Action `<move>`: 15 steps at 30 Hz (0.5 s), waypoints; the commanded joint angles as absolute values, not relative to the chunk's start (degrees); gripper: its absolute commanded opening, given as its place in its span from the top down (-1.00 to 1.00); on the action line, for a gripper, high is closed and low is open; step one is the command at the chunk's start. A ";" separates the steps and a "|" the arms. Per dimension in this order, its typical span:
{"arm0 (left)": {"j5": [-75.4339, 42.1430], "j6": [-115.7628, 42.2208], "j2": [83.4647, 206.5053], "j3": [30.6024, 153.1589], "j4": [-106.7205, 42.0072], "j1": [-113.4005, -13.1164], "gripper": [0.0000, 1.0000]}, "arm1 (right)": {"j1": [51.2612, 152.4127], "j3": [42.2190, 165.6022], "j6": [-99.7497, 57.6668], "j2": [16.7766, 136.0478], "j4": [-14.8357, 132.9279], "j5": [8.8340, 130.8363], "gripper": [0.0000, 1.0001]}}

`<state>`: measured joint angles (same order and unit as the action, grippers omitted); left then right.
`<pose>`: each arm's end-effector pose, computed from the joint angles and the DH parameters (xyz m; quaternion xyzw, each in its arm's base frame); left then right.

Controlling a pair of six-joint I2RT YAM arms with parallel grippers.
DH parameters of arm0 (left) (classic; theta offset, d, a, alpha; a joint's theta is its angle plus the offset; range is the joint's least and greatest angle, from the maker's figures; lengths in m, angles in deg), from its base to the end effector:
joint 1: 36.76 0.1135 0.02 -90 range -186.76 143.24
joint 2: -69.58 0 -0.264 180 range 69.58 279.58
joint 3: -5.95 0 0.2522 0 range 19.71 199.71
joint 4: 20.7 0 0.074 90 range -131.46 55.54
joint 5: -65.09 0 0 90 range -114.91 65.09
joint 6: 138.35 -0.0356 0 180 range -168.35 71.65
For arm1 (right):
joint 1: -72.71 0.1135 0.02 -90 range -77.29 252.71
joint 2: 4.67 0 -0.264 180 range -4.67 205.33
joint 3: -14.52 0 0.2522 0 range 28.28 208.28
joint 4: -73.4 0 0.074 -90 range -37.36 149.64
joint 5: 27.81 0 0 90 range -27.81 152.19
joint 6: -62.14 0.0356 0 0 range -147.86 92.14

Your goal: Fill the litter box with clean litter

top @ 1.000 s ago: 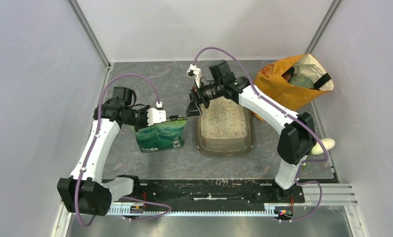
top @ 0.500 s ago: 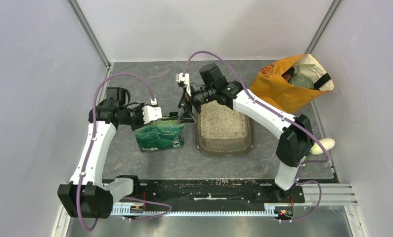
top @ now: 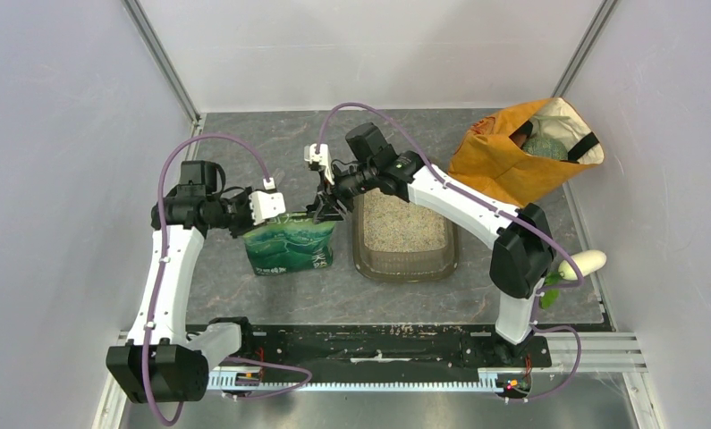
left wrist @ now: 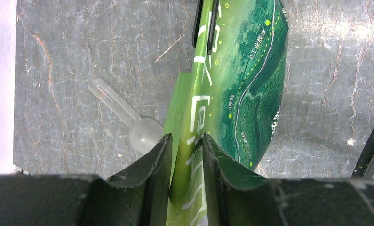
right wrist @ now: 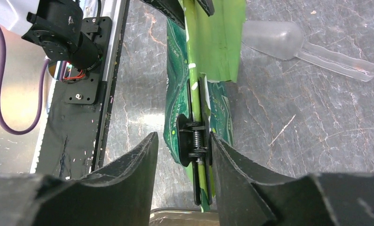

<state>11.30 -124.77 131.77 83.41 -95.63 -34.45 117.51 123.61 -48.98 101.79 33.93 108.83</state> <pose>0.1927 -0.0133 0.3248 0.6177 0.6831 -0.0741 0.3825 0.2837 0.3182 0.3192 -0.5954 0.5927 0.4308 0.3295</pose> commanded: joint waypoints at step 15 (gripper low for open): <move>13.42 -128.40 131.56 83.61 -97.40 -33.77 0.47 | 117.89 130.84 -46.38 101.22 35.38 105.17 1.00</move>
<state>11.45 -126.00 131.77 83.41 -96.13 -34.19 117.62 126.25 -48.30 102.14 33.62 105.70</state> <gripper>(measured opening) 0.289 0.105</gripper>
